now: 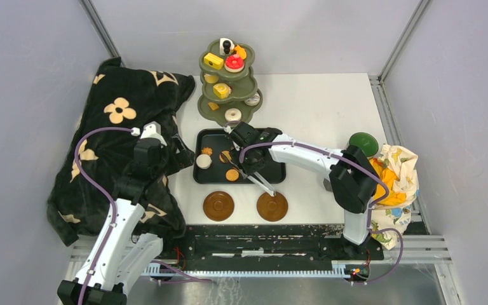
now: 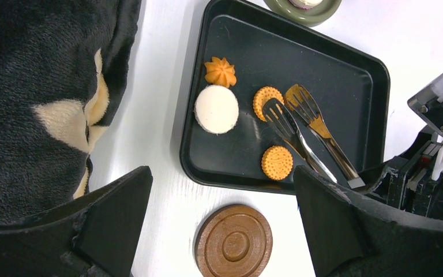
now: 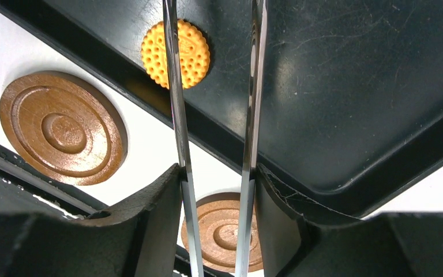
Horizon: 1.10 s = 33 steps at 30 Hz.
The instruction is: Serve the afternoon tea
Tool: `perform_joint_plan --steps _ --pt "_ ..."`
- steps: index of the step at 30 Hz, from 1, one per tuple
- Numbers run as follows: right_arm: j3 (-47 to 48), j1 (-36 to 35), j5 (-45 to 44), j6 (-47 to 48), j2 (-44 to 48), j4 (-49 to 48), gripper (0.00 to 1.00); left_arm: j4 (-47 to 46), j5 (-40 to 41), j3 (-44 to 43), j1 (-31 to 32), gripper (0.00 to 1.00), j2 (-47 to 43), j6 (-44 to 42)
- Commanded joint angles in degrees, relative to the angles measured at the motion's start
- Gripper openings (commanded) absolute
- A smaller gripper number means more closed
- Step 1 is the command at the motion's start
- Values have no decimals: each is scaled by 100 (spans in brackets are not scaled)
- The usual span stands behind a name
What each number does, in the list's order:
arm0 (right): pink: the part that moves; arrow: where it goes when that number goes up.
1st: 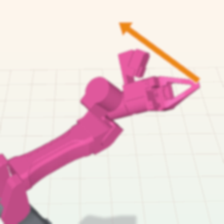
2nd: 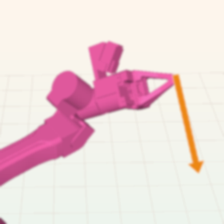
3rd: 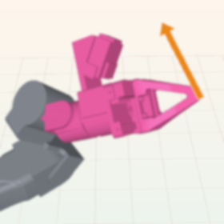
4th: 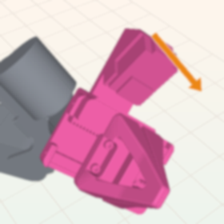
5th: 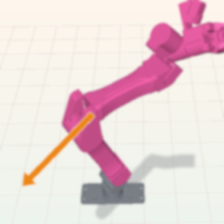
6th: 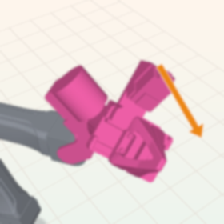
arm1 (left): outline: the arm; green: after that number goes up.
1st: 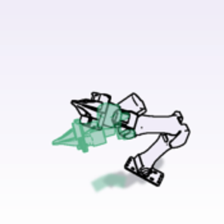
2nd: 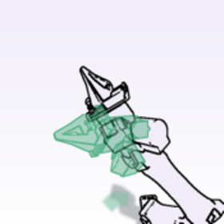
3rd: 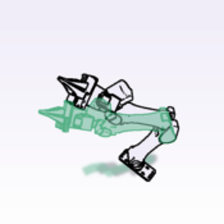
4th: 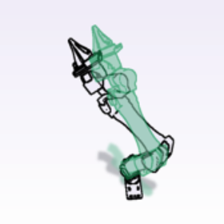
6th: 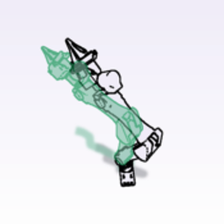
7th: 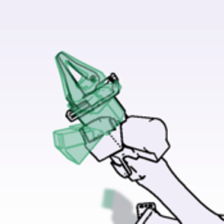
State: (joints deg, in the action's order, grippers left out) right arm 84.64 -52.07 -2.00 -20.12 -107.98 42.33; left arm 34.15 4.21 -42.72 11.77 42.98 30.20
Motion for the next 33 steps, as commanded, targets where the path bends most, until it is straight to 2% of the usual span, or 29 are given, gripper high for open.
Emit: perform_joint_plan --steps 1,15,33 --pt "362 -69 35 46 -34 -134 52 -186 62 9 18 99 -66 -101" --pt "733 -347 -485 291 -260 356 53 -169 67 16 18 99 -103 -106" --pt "1081 -399 -790 412 -672 409 55 -161 71 31 18 99 -123 -102"
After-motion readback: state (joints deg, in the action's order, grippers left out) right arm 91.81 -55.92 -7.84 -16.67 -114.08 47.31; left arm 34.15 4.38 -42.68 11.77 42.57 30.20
